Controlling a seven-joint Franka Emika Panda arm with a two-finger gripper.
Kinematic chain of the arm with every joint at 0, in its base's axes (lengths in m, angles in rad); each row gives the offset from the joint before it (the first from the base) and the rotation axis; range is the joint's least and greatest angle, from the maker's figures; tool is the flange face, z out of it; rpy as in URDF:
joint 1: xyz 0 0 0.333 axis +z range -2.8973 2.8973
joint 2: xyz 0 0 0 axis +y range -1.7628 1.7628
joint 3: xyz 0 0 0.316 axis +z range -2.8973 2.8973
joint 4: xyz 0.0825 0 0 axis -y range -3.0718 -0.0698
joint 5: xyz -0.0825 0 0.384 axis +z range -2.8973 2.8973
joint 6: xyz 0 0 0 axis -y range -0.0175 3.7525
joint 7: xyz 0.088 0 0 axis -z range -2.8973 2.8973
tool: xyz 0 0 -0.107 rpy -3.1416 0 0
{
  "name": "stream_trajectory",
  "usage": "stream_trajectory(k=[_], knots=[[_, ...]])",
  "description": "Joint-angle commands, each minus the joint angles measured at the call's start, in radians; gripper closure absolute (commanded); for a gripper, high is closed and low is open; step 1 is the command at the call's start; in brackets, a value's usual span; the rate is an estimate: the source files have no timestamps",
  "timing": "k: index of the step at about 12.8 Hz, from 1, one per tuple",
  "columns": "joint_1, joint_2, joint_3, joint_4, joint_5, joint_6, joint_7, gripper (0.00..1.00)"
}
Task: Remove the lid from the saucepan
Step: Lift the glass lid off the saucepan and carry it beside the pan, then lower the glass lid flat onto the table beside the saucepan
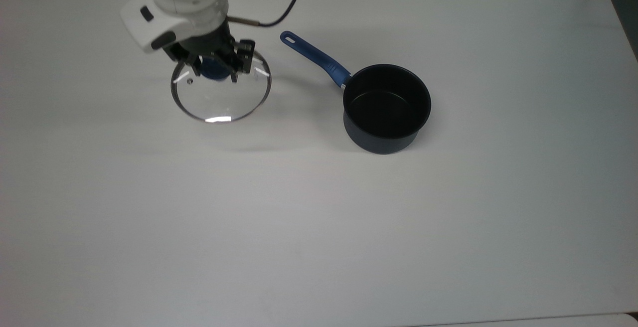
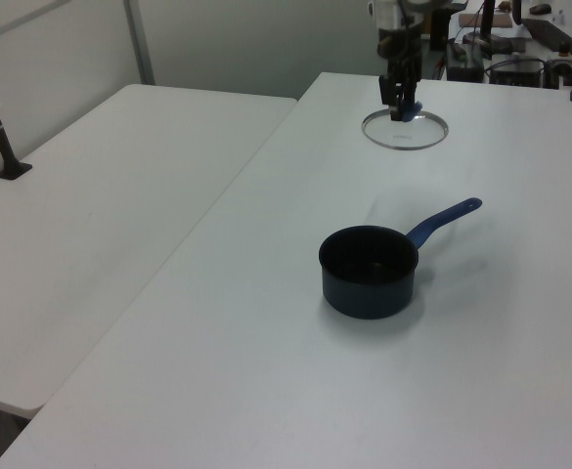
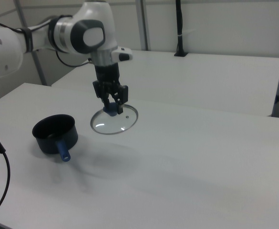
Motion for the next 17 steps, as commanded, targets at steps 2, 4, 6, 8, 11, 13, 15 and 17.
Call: stream_trajectory(k=[2,4,6,8,11,13,15,17], knots=[[-0.005,0.046,0.006,-0.050,0.013,0.097,-0.012,0.61],[-0.005,0.073,0.008,-0.062,0.012,0.122,-0.012,0.61],[-0.005,0.115,0.009,-0.067,0.012,0.159,-0.009,0.61],[-0.005,0.147,0.009,-0.068,0.012,0.183,-0.009,0.61],[0.003,0.189,0.016,-0.071,0.012,0.211,-0.004,0.61],[0.006,0.195,0.016,-0.082,0.012,0.228,-0.002,0.61],[0.008,0.204,0.016,-0.093,0.012,0.243,-0.002,0.61],[0.008,0.206,0.016,-0.096,0.012,0.243,-0.009,0.60]])
